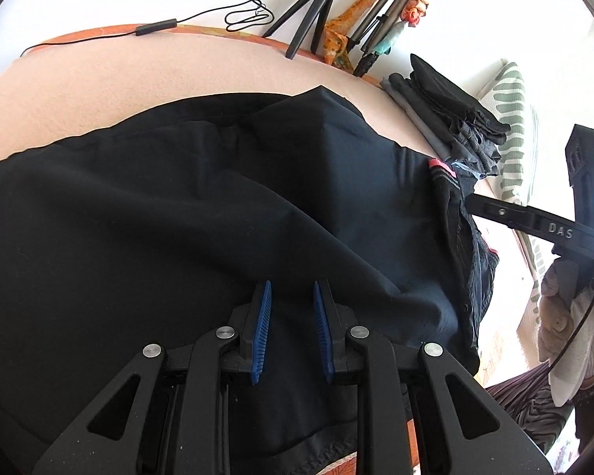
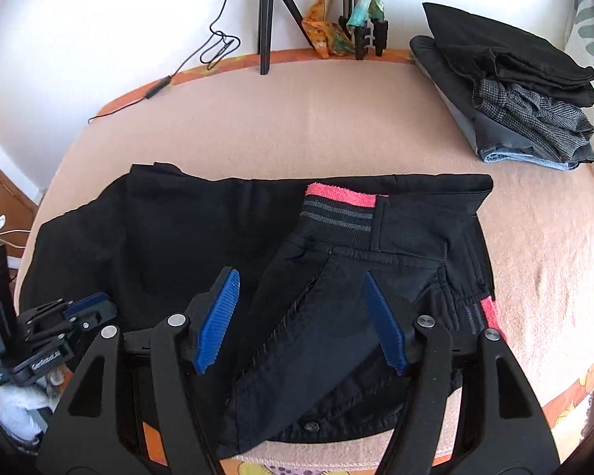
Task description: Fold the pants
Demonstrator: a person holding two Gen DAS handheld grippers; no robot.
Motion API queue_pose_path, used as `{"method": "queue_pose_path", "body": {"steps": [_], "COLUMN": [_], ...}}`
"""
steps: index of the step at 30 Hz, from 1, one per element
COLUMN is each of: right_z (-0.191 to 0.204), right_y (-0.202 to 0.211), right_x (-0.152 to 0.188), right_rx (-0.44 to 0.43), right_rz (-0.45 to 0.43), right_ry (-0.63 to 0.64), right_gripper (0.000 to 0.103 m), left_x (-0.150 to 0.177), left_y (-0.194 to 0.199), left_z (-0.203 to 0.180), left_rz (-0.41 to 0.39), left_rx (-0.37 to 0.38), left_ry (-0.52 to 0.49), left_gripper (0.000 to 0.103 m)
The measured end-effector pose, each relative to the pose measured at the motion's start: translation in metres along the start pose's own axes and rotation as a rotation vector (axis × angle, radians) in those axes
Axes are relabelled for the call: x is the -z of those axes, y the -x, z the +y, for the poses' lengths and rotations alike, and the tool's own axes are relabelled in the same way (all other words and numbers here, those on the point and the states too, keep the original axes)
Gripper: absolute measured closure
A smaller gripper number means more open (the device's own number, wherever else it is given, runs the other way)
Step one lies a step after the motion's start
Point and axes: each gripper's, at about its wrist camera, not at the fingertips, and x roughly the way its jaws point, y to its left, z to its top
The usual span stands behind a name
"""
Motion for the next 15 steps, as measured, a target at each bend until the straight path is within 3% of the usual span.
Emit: {"method": "queue_pose_path", "body": {"steps": [8,13,15], "right_z": [0.026,0.028,0.024], "right_y": [-0.048,-0.057,-0.058], "right_x": [0.002,0.003,0.001], "right_rx": [0.157,0.168,0.146], "right_rz": [0.098,0.113,0.107], "right_ry": [0.093,0.12,0.099], "right_gripper": [0.036,0.036,0.044], "left_x": [-0.003,-0.003,-0.002], "left_y": [-0.002,0.0,0.0], "left_z": [0.004,0.006,0.006], "left_rz": [-0.003,-0.005,-0.008], "left_rx": [0.018,0.022,0.022], "left_ry": [0.037,0.036,0.034], "left_gripper": [0.083,0.083,0.083]}}
